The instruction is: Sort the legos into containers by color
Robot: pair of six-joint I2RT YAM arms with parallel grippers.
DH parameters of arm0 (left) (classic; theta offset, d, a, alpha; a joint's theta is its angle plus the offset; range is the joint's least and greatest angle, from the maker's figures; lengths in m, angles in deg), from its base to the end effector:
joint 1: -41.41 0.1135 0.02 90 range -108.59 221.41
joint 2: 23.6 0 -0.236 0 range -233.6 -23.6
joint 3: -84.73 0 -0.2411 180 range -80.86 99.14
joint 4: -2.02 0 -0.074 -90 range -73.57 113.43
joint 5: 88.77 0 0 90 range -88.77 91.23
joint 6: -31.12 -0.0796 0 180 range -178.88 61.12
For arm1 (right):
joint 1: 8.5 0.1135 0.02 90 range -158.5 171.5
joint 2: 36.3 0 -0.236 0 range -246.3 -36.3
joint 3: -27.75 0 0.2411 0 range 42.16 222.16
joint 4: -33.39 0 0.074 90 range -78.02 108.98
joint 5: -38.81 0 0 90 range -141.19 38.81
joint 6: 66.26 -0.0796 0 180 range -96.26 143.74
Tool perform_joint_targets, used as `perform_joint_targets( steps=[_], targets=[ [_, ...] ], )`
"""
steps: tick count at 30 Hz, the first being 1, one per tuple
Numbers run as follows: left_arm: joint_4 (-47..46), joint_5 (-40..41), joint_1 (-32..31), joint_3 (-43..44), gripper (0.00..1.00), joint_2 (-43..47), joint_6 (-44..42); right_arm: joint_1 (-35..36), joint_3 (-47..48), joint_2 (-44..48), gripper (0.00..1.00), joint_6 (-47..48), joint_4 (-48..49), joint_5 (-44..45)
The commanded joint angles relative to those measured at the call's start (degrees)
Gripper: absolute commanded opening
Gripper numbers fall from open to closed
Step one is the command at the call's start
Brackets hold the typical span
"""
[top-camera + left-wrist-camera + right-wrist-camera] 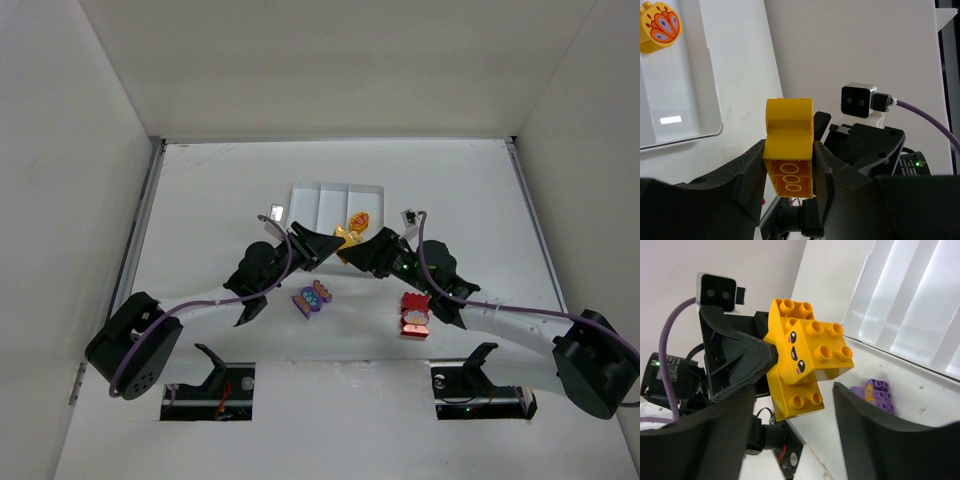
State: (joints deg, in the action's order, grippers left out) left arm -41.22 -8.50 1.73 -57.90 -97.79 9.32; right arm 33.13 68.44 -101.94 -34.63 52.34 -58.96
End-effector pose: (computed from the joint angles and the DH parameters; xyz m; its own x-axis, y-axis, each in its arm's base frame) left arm 0.2225 -0.2020 0.2131 -0.6724 -0.6313 -0.3866 0.3616 0.1756 -0.9156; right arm 0.2121 0.2029 0.2108 -0.6870 0.5181 -0.5095 -0.3314 0.4007 0.8542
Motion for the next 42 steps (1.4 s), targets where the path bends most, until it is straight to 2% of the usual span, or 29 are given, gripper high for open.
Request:
perform_joint_targets(
  steps=[1,5,14,23,30,32,37,39,42],
  targets=[
    [-4.0,0.9,0.3,0.2,0.1,2.0,-2.2,-0.7,-0.9,2.4,0.75,0.5,1.2,-0.1],
    [-3.8,-0.3,1.1,-1.4,0.09,3.6,-2.1,-4.2,-1.3,4.9,0.82,1.2,-0.7,-1.3],
    [-6.2,-5.3,0.3,-3.4,0.08,4.8,-0.4,-9.2,-0.2,4.0,0.88,0.5,2.8,-6.6],
    [-15.2,-6.4,-0.4,-5.5,0.08,2.2,3.3,-9.1,-1.4,-1.4,0.71,-5.2,14.0,-9.4],
    [-18.5,-6.6,0.0,-6.1,0.08,0.6,5.2,-9.1,-3.0,-2.7,0.49,-9.0,20.2,-10.9],
    [-18.6,-6.5,0.0,-6.0,0.08,0.6,5.4,-9.1,-3.0,-3.5,0.49,-9.4,20.9,-11.7],
    [-18.6,-6.2,0.1,-5.8,0.08,0.5,5.4,-8.5,-3.2,-5.4,0.58,-9.8,22.5,-11.7],
    [-18.6,-6.1,0.3,-5.7,0.08,0.6,5.5,-8.2,-3.3,-5.5,0.51,-9.9,23.1,-11.5],
    [-18.6,-6.1,0.3,-5.7,0.08,0.6,5.5,-8.3,-4.0,-4.8,0.48,-10.2,23.8,-10.4]
  ],
)
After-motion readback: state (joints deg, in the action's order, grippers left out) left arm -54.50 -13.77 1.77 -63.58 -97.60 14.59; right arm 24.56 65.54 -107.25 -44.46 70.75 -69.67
